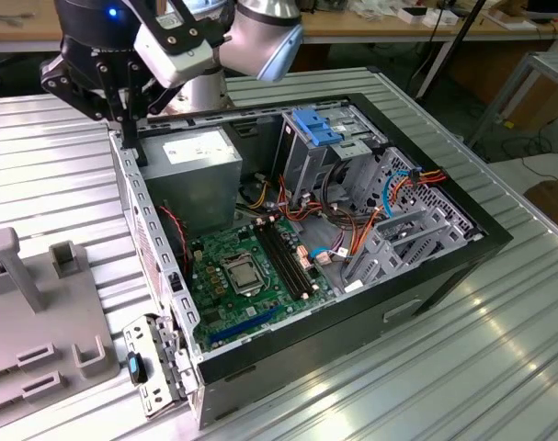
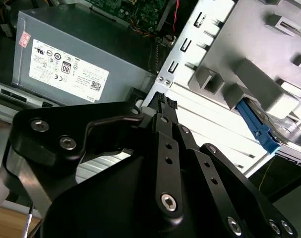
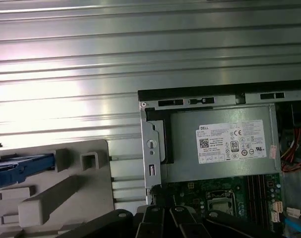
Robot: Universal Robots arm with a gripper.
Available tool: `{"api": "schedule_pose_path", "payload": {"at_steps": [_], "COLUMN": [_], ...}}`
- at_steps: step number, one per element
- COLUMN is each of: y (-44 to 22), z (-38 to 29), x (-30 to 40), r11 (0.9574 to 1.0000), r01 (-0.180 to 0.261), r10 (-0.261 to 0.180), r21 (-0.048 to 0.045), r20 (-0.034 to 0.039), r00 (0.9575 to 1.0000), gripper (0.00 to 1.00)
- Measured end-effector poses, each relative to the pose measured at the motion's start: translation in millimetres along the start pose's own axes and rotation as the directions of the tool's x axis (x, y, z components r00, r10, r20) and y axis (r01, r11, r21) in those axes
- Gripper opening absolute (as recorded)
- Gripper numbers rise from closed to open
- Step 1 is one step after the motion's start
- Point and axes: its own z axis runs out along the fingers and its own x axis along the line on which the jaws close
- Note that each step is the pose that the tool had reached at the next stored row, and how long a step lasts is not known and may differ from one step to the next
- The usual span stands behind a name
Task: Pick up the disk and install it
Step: 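Reach for the disk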
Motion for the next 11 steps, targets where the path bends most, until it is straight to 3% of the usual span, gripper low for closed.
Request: {"api": "schedule_pose_path", "payload": {"at_steps": [11], "y": [-0.8], "z": [-0.9], "x": [37.2], "r11": [1.0000], "r01": [0.000], "r10": [0.000], "r21": [0.0000], "r20": [0.0000], "r00": [1.0000], "gripper": [0.11]}}
